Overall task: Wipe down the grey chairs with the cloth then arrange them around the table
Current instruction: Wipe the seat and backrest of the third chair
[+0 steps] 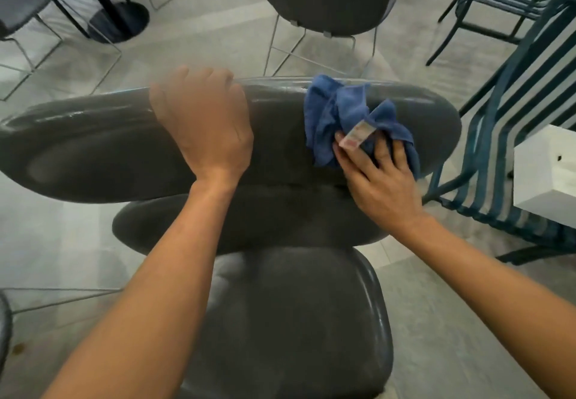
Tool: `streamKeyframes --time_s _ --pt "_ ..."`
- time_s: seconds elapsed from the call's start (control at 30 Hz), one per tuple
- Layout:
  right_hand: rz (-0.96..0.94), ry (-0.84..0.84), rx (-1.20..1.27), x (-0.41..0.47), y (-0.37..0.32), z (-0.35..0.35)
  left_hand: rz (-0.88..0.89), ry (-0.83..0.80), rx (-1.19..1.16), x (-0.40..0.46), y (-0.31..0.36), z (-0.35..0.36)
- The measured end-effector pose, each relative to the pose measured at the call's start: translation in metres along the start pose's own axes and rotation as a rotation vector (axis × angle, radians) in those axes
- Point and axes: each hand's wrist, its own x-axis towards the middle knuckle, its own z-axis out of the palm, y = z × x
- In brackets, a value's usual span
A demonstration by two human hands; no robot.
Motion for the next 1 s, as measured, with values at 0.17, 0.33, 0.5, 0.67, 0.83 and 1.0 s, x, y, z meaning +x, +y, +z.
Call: streamKeyframes --time_s 0.17,0.33,0.5,0.67,0.83,1.0 --pt "-0.365 -0.218 0.054 -0.033 0.001 0.024 0.003 0.049 0.004 -0.004 -0.001 0.002" --pt "-0.293 -0.231 0.103 -0.026 0.008 0.018 0.026 0.018 0.007 -0.023 -0.004 -0.006" --pt "-0.178 -0.111 0.089 0.014 0.008 -0.003 -0.158 -0.007 -0.059 -0.074 -0.035 -0.011" --pt "-0.039 -0.028 0.142 0.043 -0.029 0.000 -0.274 -0.139 -0.077 -0.131 -0.071 0.002" --pt "-0.258 -0.067 0.138 0.040 -0.056 0.032 -0.273 -0.271 -0.026 -0.169 -0.084 0.013" --pt "-0.270 -0.021 0.135 0.057 -0.041 0.018 -0.303 -0.371 -0.025 -0.193 -0.090 0.012"
